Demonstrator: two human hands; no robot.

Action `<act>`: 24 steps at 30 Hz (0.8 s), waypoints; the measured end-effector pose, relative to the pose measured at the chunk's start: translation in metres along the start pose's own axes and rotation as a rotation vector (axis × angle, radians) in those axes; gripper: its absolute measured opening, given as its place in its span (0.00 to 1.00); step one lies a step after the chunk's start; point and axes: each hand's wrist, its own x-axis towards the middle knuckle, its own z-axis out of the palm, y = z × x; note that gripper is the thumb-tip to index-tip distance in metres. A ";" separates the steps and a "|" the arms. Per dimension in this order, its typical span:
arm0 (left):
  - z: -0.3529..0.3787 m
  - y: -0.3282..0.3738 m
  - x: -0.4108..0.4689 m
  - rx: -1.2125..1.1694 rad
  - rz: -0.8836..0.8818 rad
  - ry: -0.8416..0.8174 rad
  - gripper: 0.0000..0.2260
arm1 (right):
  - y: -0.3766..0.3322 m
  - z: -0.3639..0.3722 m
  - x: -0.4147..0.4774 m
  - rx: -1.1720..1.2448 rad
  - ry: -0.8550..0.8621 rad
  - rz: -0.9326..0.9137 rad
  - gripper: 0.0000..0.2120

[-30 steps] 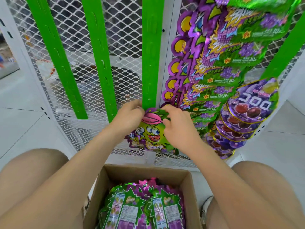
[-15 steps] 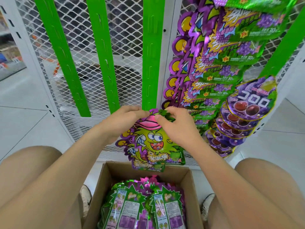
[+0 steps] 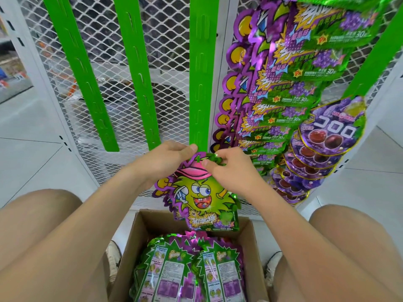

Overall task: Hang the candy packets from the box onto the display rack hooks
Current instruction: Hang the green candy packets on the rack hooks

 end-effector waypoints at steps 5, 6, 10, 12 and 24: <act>0.009 -0.018 0.002 0.485 0.396 0.223 0.08 | 0.008 0.005 -0.005 -0.154 0.052 -0.071 0.19; 0.014 -0.022 0.001 0.522 0.456 0.278 0.07 | 0.009 0.006 -0.008 -0.226 0.098 -0.086 0.16; 0.032 -0.037 -0.006 0.586 0.585 0.514 0.25 | 0.012 0.000 -0.021 -0.552 0.299 -0.096 0.13; 0.036 -0.040 -0.008 0.672 0.651 0.573 0.21 | 0.023 0.002 -0.028 -0.581 0.233 -0.023 0.10; 0.068 -0.093 -0.002 0.979 0.277 -0.548 0.07 | 0.159 0.149 -0.082 -0.579 -0.550 0.371 0.11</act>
